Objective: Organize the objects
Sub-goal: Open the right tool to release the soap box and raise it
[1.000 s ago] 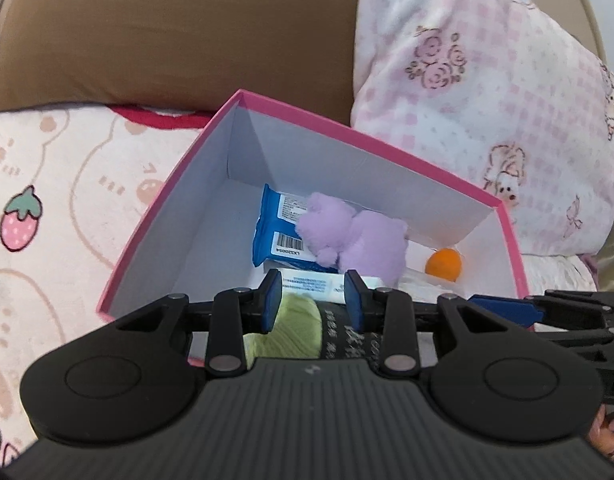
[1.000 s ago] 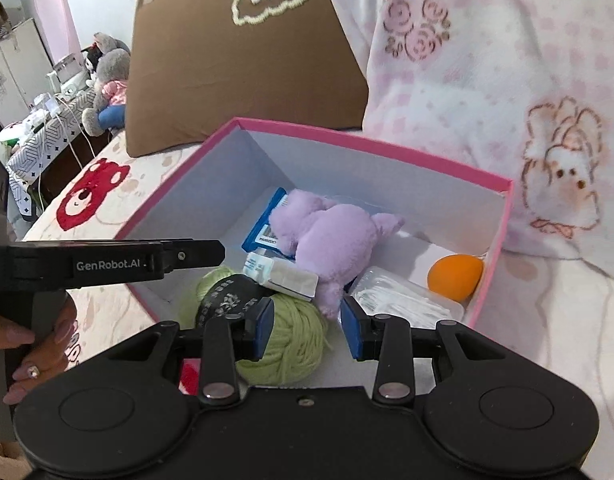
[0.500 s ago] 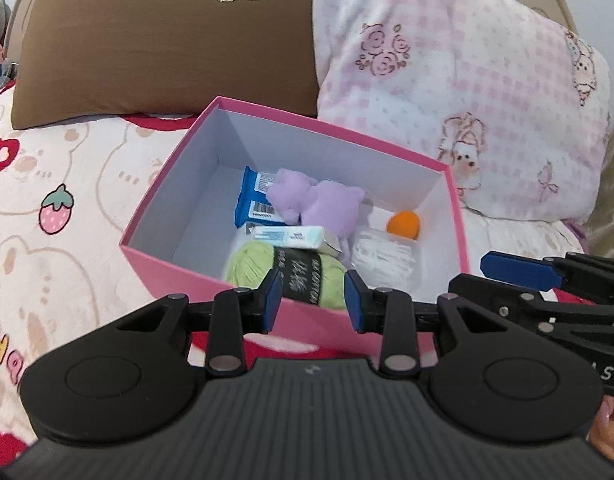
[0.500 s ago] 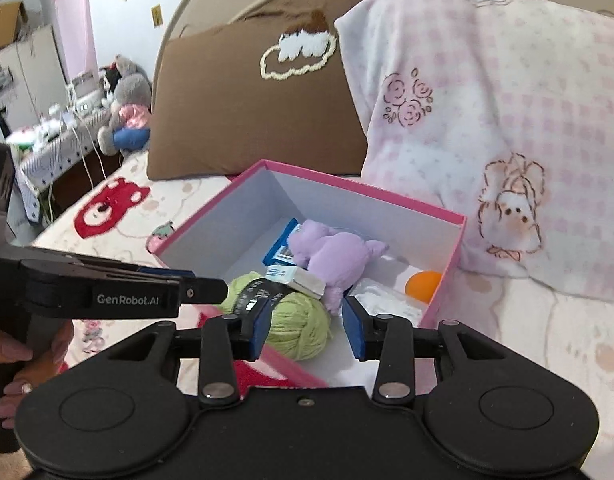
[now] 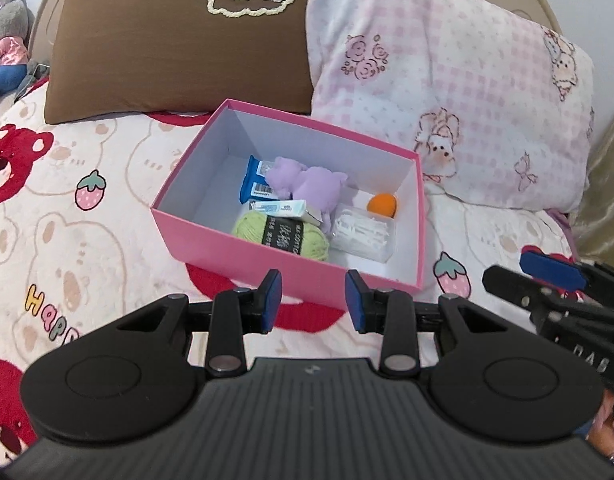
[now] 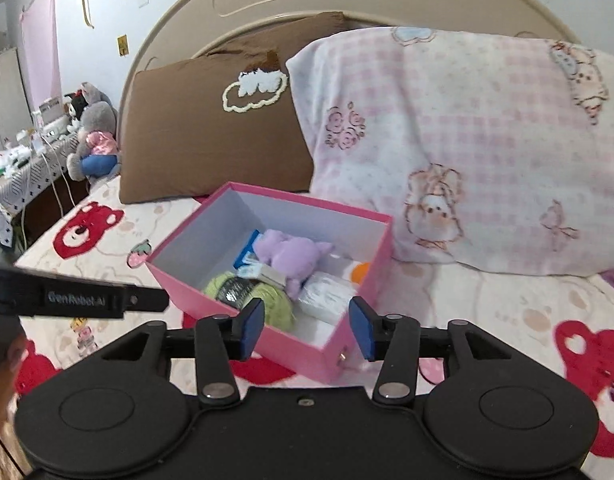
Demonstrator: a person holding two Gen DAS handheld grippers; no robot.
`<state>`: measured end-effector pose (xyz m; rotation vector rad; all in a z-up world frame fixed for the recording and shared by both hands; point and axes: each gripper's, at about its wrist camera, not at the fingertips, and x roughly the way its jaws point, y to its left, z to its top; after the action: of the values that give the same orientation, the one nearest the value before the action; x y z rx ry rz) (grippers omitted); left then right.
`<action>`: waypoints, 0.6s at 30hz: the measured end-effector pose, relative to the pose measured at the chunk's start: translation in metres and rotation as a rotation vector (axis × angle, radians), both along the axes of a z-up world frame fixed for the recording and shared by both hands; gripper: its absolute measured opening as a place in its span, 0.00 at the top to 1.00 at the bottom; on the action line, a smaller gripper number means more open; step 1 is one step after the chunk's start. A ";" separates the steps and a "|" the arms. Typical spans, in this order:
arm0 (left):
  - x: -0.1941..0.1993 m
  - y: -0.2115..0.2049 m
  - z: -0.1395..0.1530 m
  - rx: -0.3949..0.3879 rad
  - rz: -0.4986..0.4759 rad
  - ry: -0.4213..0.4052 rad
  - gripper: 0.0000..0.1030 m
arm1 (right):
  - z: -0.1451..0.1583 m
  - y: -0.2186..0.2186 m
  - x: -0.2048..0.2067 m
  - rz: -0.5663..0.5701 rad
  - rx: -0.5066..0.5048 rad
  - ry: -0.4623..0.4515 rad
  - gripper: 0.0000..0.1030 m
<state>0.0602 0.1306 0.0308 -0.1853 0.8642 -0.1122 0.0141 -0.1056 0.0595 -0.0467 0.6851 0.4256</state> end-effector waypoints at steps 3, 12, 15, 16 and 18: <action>-0.010 -0.008 0.008 0.014 -0.007 -0.002 0.64 | -0.001 -0.010 -0.013 -0.028 0.015 0.024 0.34; -0.032 -0.033 0.010 0.038 -0.014 0.010 0.52 | -0.001 -0.032 -0.032 -0.124 -0.034 0.048 0.09; -0.032 -0.040 0.009 0.058 -0.014 0.019 0.47 | -0.001 -0.033 -0.035 -0.158 -0.104 0.055 0.09; -0.032 -0.043 0.009 0.059 -0.012 0.022 0.43 | -0.001 -0.035 -0.036 -0.165 -0.111 0.058 0.09; -0.032 -0.046 0.009 0.061 -0.018 0.025 0.38 | -0.002 -0.042 -0.037 -0.178 -0.100 0.072 0.09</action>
<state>0.0281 0.0842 0.0394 -0.1221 0.8930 -0.1004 -0.0226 -0.1476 0.0572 -0.0643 0.7746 0.2230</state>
